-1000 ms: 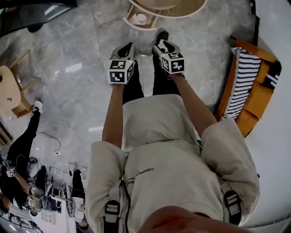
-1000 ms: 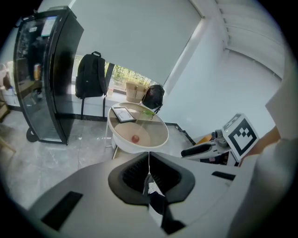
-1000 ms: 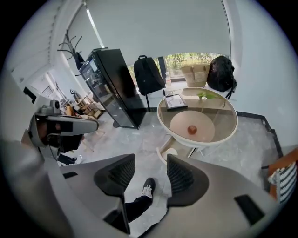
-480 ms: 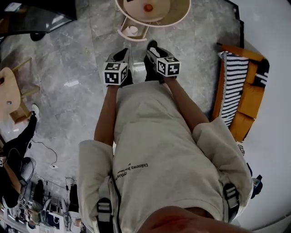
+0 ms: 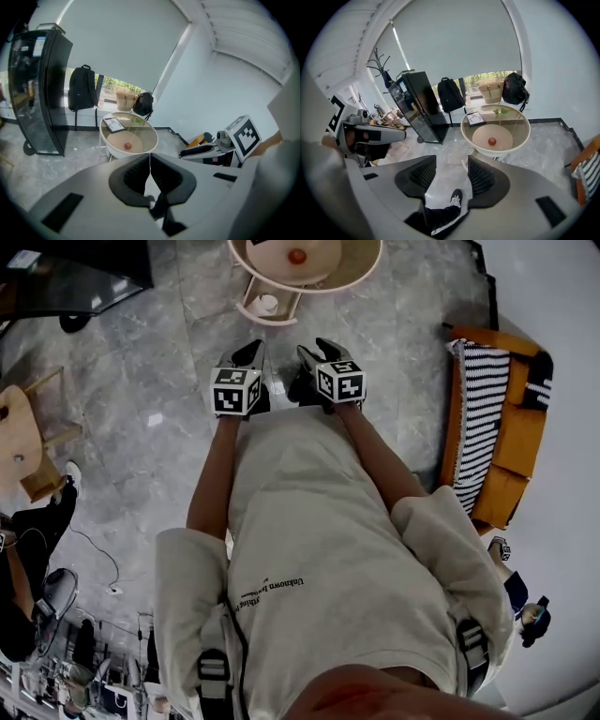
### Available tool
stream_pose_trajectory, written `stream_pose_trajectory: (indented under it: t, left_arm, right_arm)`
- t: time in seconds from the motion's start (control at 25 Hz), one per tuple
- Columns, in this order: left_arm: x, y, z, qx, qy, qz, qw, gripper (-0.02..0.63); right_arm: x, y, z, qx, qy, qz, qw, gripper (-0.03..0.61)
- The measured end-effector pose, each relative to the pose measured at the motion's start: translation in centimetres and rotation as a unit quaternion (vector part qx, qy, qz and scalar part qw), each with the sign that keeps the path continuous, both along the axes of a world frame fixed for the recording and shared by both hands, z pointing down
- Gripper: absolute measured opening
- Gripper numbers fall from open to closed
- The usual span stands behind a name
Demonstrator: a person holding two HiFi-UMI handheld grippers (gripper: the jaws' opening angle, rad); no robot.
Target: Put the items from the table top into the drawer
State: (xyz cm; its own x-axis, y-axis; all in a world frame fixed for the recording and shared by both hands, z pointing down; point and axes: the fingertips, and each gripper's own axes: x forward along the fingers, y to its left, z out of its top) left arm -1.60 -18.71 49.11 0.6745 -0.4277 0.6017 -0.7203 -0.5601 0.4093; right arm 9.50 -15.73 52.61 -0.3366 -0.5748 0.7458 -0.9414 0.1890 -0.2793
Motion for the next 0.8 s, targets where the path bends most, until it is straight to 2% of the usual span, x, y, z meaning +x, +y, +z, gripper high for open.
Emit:
stream_pose_trajectory:
  t: [0.24, 0.48, 0.64, 0.8]
  left_arm:
    - [0.0, 0.2, -2.2, 0.029, -0.017, -0.029, 0.9990, 0.021]
    - [3.3, 0.9, -5.1, 0.061, -0.047, -0.041, 0.9962, 0.021]
    - [4.5, 0.0, -9.2, 0.082, -0.033, -0.076, 0.9932, 0.021]
    - [7.6, 3.5, -11.4, 0.098, -0.031, -0.075, 0.9919, 0.021]
  right_arm:
    - [1.7, 0.1, -2.2, 0.025, 0.001, -0.006, 1.000, 0.221]
    - [7.0, 0.7, -6.3, 0.068, -0.002, 0.009, 0.998, 0.204]
    - [9.1, -0.1, -11.0, 0.106, -0.046, 0.058, 0.992, 0.185]
    - [10.3, 3.0, -12.9, 0.120, -0.086, 0.085, 0.985, 0.146]
